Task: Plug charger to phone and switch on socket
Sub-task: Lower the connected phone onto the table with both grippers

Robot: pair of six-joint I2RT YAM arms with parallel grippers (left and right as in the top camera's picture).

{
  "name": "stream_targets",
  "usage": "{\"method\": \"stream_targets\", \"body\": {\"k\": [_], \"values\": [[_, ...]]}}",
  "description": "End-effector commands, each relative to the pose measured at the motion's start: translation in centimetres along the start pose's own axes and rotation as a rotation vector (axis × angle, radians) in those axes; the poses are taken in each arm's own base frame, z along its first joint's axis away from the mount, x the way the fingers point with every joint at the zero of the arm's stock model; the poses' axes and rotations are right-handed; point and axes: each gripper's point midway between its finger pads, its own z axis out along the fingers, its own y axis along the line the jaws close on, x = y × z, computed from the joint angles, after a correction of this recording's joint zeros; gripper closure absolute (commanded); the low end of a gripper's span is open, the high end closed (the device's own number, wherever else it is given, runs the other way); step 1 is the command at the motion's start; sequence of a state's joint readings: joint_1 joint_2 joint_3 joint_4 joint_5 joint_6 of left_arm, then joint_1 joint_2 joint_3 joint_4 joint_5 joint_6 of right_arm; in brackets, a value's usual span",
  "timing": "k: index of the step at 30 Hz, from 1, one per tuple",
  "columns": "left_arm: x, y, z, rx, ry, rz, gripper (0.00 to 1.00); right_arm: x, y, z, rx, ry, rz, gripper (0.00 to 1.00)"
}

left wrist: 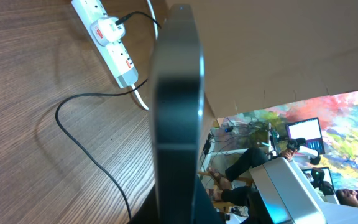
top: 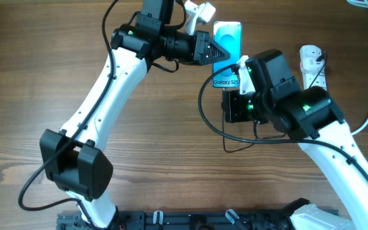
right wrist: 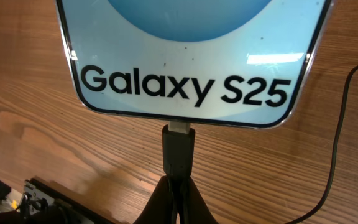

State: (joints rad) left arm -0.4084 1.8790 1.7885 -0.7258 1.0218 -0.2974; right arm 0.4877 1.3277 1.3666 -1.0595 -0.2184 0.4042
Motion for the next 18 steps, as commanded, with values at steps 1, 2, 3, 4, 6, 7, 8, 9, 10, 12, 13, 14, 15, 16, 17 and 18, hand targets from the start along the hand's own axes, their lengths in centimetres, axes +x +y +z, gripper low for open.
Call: {"method": "stream_targets", "body": {"k": [1,2,3,4,6,7,8,9,10,12,13,14,15,16,17,18], "values": [[0.1,-2.2,-0.8,0.047,-0.001,0.029,0.96,-1.2,-0.7,-0.1,0.041,-0.046,-0.010,0.96],[0.1,-2.2,-0.8,0.047,-0.001,0.029,0.96,-1.2,-0.7,-0.1,0.040,-0.046,-0.009,0.96],[0.1,-2.2,-0.8,0.047,-0.001,0.029,0.96,-1.2,-0.7,-0.1,0.041,-0.046,-0.011,0.96],[0.1,-2.2,-0.8,0.047,-0.001,0.029,0.96,-1.3,-0.8,-0.1,0.043,-0.047,-0.015,0.96],[0.1,-2.2,-0.8,0.046,-0.001,0.035,0.96,-1.3,-0.8,-0.1,0.045,-0.047,-0.033,0.96],[0.1,-2.1,-0.8,0.046,-0.001,0.033,0.96,-1.3,-0.8,-0.1,0.044,-0.048,-0.033,0.96],[0.1,-2.2,-0.8,0.046,0.000,0.033,0.96,-1.3,-0.7,-0.1,0.043,-0.050,-0.033,0.96],[0.1,-2.1,-0.8,0.046,0.000,0.033,0.96,-1.4,-0.7,-0.1,0.043,-0.052,-0.033,0.96],[0.1,-2.1,-0.8,0.046,0.000,0.033,0.96,-1.4,-0.7,-0.1,0.041,-0.055,-0.029,0.96],[0.1,-2.1,-0.8,0.046,0.000,0.033,0.96,-1.6,-0.7,-0.1,0.039,-0.060,-0.008,0.96],[0.1,-2.1,-0.8,0.046,0.000,0.033,0.96,-1.6,-0.6,-0.1,0.038,-0.062,-0.008,0.96],[0.1,-2.2,-0.8,0.046,0.000,0.033,0.96,-1.7,-0.6,-0.2,0.037,-0.063,-0.010,0.96],[0.1,-2.1,-0.8,0.046,0.001,0.032,0.96,-1.7,-0.6,-0.2,0.037,-0.065,-0.010,0.96],[0.2,-2.1,-0.8,0.045,0.002,0.029,0.96,-1.8,-0.7,-0.2,0.043,-0.071,-0.010,0.96],[0.2,-2.1,-0.8,0.045,0.004,0.025,0.96,-2.0,-0.7,-0.2,0.045,-0.076,-0.010,0.96],[0.4,-2.0,-0.8,0.043,0.010,0.015,0.96,-2.3,-0.7,-0.2,0.045,-0.089,-0.012,0.96]]}}
